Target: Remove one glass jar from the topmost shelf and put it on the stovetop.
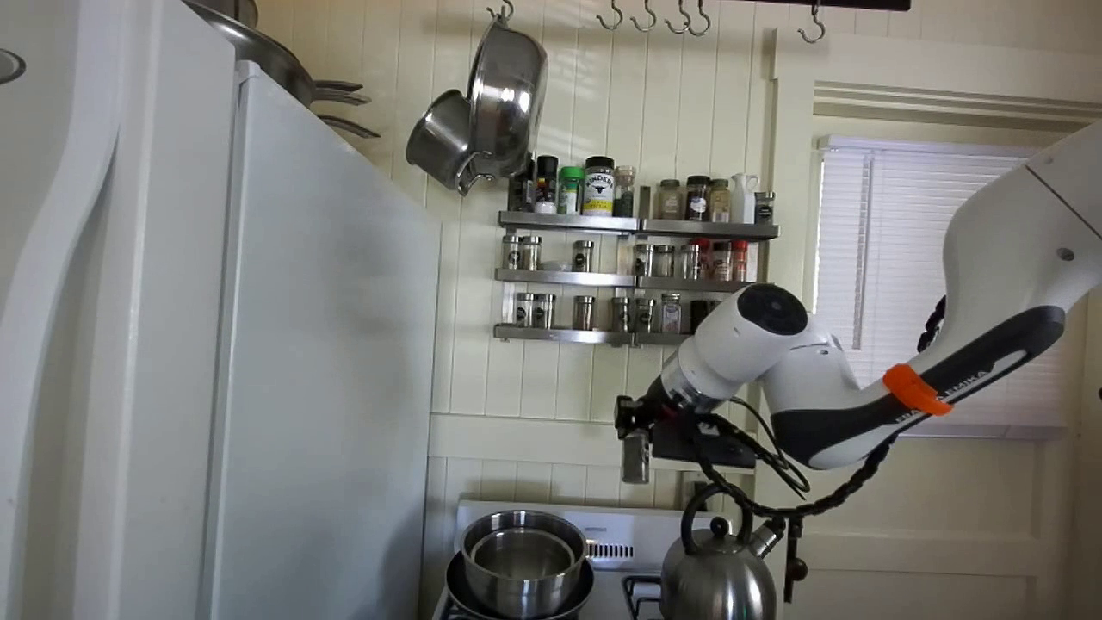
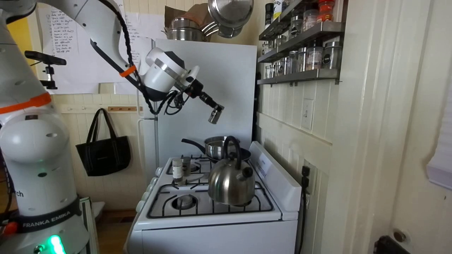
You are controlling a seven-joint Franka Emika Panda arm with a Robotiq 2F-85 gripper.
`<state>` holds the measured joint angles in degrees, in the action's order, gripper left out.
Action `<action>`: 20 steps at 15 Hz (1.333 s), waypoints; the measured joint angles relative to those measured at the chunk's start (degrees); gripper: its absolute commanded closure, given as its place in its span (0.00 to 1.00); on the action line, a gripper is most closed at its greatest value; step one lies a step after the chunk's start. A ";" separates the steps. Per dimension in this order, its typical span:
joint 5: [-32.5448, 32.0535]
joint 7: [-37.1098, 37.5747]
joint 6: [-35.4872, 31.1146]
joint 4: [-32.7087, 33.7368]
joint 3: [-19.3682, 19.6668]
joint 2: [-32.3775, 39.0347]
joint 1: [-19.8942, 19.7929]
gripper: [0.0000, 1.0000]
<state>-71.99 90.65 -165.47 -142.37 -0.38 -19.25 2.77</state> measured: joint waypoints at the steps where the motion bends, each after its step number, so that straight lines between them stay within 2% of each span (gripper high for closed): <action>1: -0.28 -0.03 -0.81 -1.47 0.09 0.37 0.00 0.75; 2: -0.81 -0.05 -1.41 -2.79 0.14 0.68 0.00 0.75; 3: -0.91 -0.11 -1.82 -4.02 0.21 0.88 0.00 0.50; 8: -0.91 -0.69 -2.95 -6.78 0.72 0.97 0.00 0.50; 9: -0.91 -0.71 -2.97 -6.78 0.73 0.97 0.00 0.75; 13: -1.46 -0.92 -2.90 -6.66 0.63 1.34 -0.07 0.75; 20: -9.41 1.62 -2.91 -6.08 0.39 4.31 -1.00 0.75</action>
<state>-81.40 92.26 -168.38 -148.45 0.01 -14.94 1.77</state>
